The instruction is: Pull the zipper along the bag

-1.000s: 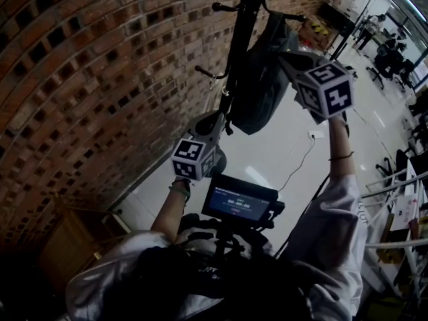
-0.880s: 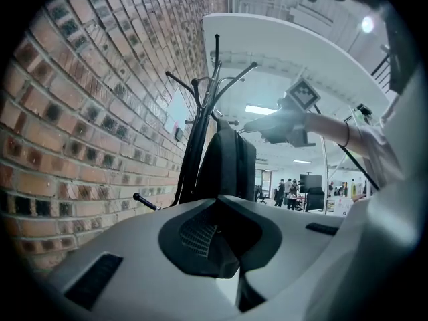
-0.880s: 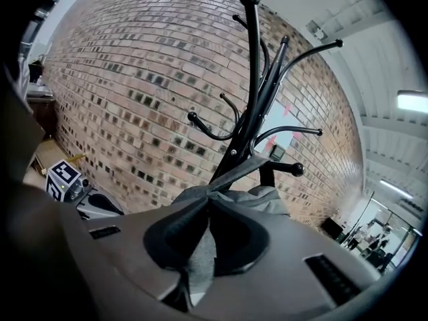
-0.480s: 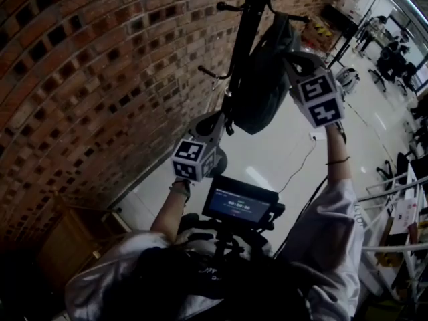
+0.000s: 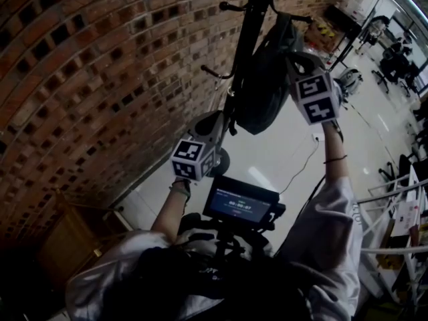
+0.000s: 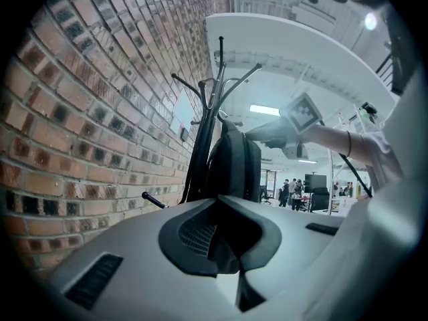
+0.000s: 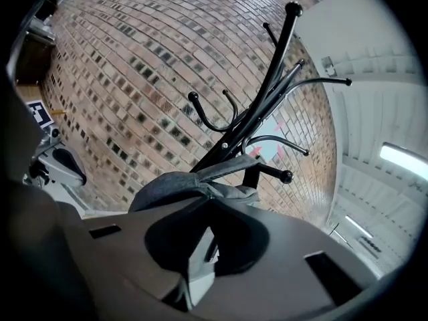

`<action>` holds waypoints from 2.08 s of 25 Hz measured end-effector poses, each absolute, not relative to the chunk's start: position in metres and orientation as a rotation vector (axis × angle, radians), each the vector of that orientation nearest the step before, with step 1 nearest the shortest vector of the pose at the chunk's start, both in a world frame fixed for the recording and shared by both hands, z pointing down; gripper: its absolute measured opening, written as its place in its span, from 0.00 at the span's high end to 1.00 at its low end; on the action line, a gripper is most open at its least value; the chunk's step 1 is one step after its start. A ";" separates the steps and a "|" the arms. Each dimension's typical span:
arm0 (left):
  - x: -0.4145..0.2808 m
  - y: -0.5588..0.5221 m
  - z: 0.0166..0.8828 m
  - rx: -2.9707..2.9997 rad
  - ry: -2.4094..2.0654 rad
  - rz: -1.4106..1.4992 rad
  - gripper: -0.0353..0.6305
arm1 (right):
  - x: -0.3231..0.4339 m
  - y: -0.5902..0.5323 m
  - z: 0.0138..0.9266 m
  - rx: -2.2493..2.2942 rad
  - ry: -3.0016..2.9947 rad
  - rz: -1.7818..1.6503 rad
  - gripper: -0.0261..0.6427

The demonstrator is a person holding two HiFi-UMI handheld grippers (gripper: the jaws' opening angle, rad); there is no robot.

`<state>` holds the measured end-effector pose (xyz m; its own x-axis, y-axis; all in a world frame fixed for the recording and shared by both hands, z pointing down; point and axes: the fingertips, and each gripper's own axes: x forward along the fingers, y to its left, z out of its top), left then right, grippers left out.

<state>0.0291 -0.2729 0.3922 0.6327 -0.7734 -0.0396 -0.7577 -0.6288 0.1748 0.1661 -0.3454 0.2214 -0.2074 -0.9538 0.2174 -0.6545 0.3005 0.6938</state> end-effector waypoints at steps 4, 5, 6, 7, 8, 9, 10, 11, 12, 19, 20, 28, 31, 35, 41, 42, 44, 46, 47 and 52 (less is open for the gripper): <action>0.028 -0.272 0.391 2.710 -1.280 -0.172 0.94 | 0.161 -0.340 0.220 1.347 -2.069 -0.449 0.94; 0.028 -0.272 0.391 2.711 -1.278 -0.172 0.94 | 0.159 -0.337 0.219 1.312 -2.110 -0.395 0.94; 0.028 -0.272 0.391 2.711 -1.277 -0.171 0.94 | 0.157 -0.334 0.217 1.275 -2.131 -0.359 0.94; 0.029 -0.273 0.391 2.711 -1.275 -0.171 0.94 | 0.155 -0.332 0.216 1.239 -2.131 -0.347 0.95; 0.029 -0.273 0.391 2.712 -1.273 -0.171 0.94 | 0.152 -0.332 0.216 1.206 -2.113 -0.354 0.94; 0.031 -0.273 0.391 2.716 -1.270 -0.171 0.94 | 0.149 -0.332 0.216 1.178 -2.082 -0.373 0.94; 0.033 -0.273 0.390 2.723 -1.265 -0.173 0.94 | 0.147 -0.332 0.216 1.153 -2.044 -0.396 0.94; 0.036 -0.273 0.389 2.732 -1.259 -0.177 0.94 | 0.144 -0.332 0.217 1.130 -2.005 -0.417 0.94; 0.039 -0.274 0.388 2.740 -1.253 -0.183 0.94 | 0.142 -0.332 0.218 1.111 -1.972 -0.430 0.94; 0.053 -0.275 0.386 2.759 -1.218 -0.198 0.94 | 0.139 -0.324 0.227 1.055 -1.907 -0.444 0.94; 0.055 -0.275 0.386 2.763 -1.211 -0.197 0.94 | 0.139 -0.322 0.228 1.044 -1.901 -0.460 0.94; 0.075 -0.269 0.376 2.820 -1.152 -0.206 0.94 | 0.143 -0.326 0.231 1.009 -1.818 -0.521 0.94; 0.078 -0.278 0.385 2.796 -1.168 -0.180 0.94 | 0.143 -0.328 0.232 1.017 -1.837 -0.491 0.94; 0.096 -0.292 0.418 2.703 -0.991 -0.156 0.94 | 0.143 -0.327 0.230 1.039 -1.930 -0.422 0.94; 0.122 -0.294 0.428 2.548 -0.627 -0.258 0.87 | 0.142 -0.327 0.229 1.037 -1.944 -0.429 0.94; 0.124 -0.292 0.427 2.508 -0.563 -0.296 0.83 | 0.143 -0.327 0.228 1.038 -1.947 -0.433 0.94; 0.126 -0.291 0.426 2.448 -0.483 -0.353 0.81 | 0.144 -0.327 0.228 1.039 -1.951 -0.439 0.94; 0.128 -0.295 0.429 2.439 -0.482 -0.358 0.74 | 0.146 -0.328 0.228 1.038 -1.953 -0.444 0.94; 0.128 -0.298 0.431 2.455 -0.501 -0.342 0.73 | 0.145 -0.328 0.227 1.038 -1.954 -0.448 0.94; 0.136 -0.300 0.432 2.631 -0.578 -0.188 0.73 | 0.143 -0.325 0.227 1.044 -1.967 -0.455 0.94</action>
<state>0.1361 -0.3000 0.4323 0.9037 -0.4266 -0.0380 -0.3671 -0.8172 0.4443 0.1434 -0.3255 0.2267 -0.2981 -0.8072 0.5094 -0.5016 0.5866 0.6359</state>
